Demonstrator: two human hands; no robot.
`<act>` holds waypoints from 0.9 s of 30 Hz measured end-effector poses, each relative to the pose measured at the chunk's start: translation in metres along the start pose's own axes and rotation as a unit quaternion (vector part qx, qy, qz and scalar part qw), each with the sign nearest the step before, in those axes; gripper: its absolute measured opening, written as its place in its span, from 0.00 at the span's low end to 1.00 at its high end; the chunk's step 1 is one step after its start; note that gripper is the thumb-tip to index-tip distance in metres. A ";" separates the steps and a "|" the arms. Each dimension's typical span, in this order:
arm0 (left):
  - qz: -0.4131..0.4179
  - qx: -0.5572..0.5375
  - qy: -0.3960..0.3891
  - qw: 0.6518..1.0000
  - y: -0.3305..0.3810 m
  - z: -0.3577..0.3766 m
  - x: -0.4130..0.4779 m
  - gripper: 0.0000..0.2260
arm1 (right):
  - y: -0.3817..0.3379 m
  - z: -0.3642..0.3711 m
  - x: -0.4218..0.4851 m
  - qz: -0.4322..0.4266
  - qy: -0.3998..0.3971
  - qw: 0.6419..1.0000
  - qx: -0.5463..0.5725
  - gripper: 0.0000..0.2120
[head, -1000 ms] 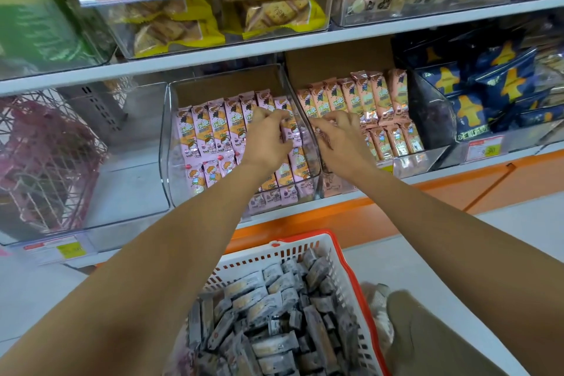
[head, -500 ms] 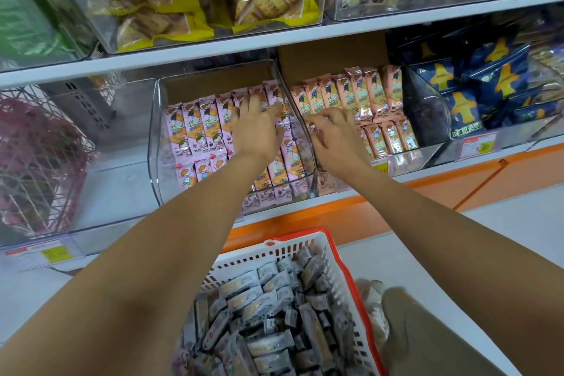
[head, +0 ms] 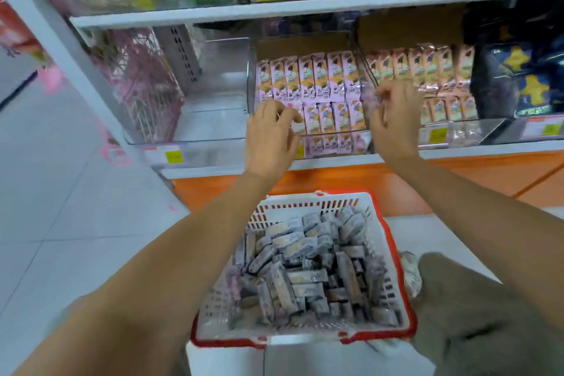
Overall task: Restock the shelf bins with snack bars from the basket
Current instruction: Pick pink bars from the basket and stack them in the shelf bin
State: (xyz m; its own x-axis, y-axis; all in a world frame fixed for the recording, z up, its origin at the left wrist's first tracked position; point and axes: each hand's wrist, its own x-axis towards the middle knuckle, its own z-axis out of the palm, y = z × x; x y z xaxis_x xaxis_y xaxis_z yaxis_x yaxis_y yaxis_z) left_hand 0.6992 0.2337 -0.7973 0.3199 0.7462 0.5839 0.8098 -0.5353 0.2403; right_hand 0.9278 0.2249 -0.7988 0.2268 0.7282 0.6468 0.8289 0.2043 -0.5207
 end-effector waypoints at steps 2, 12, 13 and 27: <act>-0.029 0.010 -0.001 1.000 -0.013 -0.009 -0.032 0.10 | -0.027 0.009 -0.024 -0.018 -0.013 0.998 0.062 0.08; -0.301 0.052 -0.257 0.917 -0.106 -0.001 -0.223 0.19 | -0.090 0.123 -0.197 0.105 -0.539 0.831 0.084 0.10; -0.329 0.044 -0.262 0.906 -0.111 0.001 -0.236 0.20 | -0.091 0.135 -0.214 0.127 -0.594 0.790 0.083 0.11; -0.454 -0.120 -0.112 0.876 -0.121 0.043 -0.282 0.10 | -0.098 0.257 -0.309 0.174 -0.730 0.660 0.014 0.13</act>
State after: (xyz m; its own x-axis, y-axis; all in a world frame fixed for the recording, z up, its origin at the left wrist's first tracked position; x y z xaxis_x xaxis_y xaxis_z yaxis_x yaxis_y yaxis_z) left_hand 0.5323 0.1051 -1.0245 -0.2921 0.9519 -0.0929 0.6627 0.2715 0.6979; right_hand 0.6454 0.1480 -1.0911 -0.3510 0.5843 -0.7317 0.8425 -0.1439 -0.5191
